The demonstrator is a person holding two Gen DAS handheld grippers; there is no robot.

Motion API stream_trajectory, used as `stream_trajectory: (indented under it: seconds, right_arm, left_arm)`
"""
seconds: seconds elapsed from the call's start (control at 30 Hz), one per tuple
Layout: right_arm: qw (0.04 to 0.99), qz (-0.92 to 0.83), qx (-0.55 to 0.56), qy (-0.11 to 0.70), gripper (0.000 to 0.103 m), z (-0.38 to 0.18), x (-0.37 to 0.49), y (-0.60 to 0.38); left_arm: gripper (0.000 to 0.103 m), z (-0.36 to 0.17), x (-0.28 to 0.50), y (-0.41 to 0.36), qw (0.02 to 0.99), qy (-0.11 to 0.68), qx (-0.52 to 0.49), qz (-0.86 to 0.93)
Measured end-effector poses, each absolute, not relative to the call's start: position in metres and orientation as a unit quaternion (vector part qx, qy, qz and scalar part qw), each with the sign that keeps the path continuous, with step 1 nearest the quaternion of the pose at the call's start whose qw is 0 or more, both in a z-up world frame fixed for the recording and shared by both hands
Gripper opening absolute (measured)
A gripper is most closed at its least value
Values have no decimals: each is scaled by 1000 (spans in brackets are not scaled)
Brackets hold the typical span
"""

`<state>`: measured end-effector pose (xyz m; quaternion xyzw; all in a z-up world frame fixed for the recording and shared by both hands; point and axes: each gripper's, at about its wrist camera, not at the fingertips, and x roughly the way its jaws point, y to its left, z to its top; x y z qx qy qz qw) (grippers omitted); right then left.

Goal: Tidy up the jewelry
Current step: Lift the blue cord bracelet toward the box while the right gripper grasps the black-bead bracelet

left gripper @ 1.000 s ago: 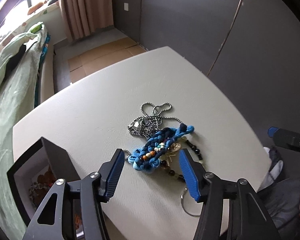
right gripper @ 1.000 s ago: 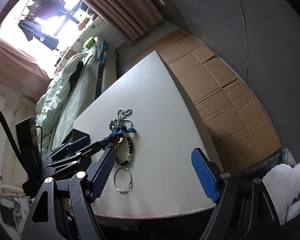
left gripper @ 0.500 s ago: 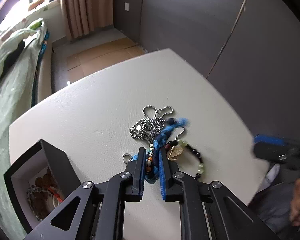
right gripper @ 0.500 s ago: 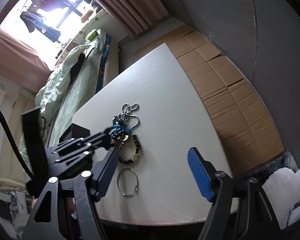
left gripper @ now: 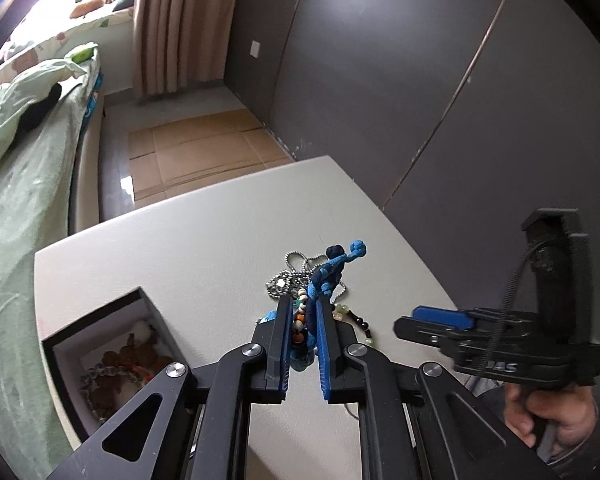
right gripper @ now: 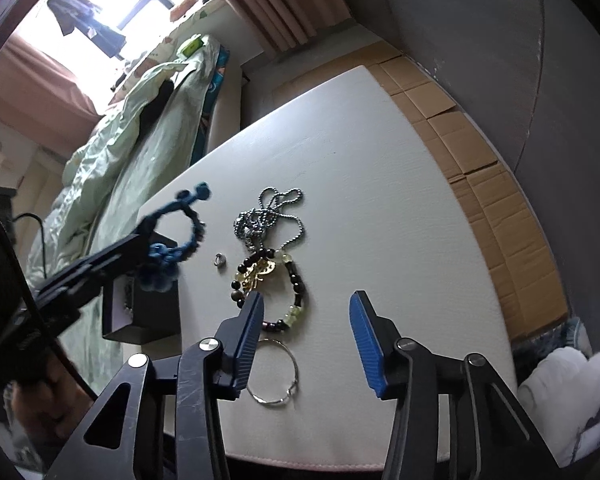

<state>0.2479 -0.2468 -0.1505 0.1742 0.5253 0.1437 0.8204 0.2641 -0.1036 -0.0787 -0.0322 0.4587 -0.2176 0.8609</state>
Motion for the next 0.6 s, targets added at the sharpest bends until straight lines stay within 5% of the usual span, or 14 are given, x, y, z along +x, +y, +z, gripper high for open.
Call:
stream_trajectory:
  seconds: [0.37, 0.6]
  right_arm:
    - [826, 124, 92, 542, 25, -159, 265, -213]
    - [832, 94, 31, 547, 25, -164, 267, -196]
  left_arm:
    - [12, -65, 253, -59, 870, 444, -67, -202]
    - [12, -59, 245, -37, 875, 436, -79, -193]
